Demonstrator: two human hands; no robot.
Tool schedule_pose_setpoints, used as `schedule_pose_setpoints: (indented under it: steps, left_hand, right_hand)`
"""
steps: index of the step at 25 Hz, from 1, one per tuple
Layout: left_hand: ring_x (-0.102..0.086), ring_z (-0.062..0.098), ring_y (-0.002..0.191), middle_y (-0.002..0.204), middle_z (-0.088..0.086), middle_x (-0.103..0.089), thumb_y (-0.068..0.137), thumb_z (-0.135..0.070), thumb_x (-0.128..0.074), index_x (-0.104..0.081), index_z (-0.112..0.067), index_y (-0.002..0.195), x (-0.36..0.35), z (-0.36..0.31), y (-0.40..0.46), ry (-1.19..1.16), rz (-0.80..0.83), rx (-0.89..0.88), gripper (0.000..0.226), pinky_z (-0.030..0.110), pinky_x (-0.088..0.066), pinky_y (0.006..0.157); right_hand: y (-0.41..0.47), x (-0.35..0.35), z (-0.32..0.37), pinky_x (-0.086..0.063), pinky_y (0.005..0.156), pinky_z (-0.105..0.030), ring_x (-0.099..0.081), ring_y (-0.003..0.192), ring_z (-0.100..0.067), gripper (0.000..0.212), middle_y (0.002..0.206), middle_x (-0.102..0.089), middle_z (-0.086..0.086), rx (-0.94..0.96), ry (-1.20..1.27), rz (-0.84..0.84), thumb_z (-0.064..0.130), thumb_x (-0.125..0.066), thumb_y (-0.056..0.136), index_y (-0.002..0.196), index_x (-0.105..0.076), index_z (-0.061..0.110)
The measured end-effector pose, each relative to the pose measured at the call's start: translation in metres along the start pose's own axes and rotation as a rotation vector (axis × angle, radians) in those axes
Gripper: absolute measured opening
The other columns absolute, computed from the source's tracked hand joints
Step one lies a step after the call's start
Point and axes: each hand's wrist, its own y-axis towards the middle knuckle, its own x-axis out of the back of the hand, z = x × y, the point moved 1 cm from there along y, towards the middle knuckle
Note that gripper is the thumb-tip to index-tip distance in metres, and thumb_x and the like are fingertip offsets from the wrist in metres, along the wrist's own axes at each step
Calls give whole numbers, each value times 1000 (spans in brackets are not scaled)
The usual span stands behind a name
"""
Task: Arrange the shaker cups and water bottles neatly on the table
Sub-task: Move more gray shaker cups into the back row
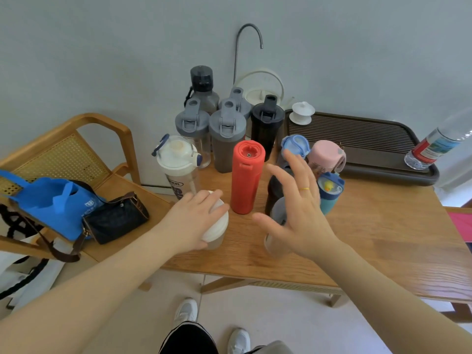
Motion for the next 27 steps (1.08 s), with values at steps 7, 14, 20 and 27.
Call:
schedule_pose_setpoints:
  steps: [7, 14, 20, 27]
  left_hand:
    - [-48, 29, 116, 134, 13, -45, 56, -41, -80, -39, -20, 131, -9, 40, -35, 106, -32, -170, 88, 38, -46, 90]
    - [-33, 29, 119, 128, -4, -56, 46, -52, -79, -47, -34, 118, -36, 70, -45, 186, -133, -392, 80, 54, -42, 94]
    - [7, 45, 137, 156, -2, -10, 87, -35, -55, -16, -29, 141, -38, 90, -37, 106, 31, -499, 67, 64, -16, 108]
    - [-50, 36, 112, 122, -2, -60, 49, -61, -74, -47, -29, 114, -43, 110, -29, 145, -263, -695, 76, 42, -56, 72]
  right_hand:
    - [90, -52, 67, -25, 111, -40, -21, 140, -31, 63, 152, -24, -12, 94, 50, 157, 37, -58, 82, 137, -35, 15]
    - [151, -105, 86, -44, 95, -48, -39, 127, -36, 87, 147, -29, -12, -80, -154, 418, 39, -68, 75, 143, -17, 25]
    - [125, -91, 77, -45, 90, -44, -47, 111, -34, 85, 127, -45, -10, -193, -168, 318, 35, -73, 68, 136, -24, 22]
    - [50, -61, 75, -44, 96, -40, -43, 120, -25, 83, 133, -42, 2, -434, -176, 225, 41, -73, 67, 133, -23, 32]
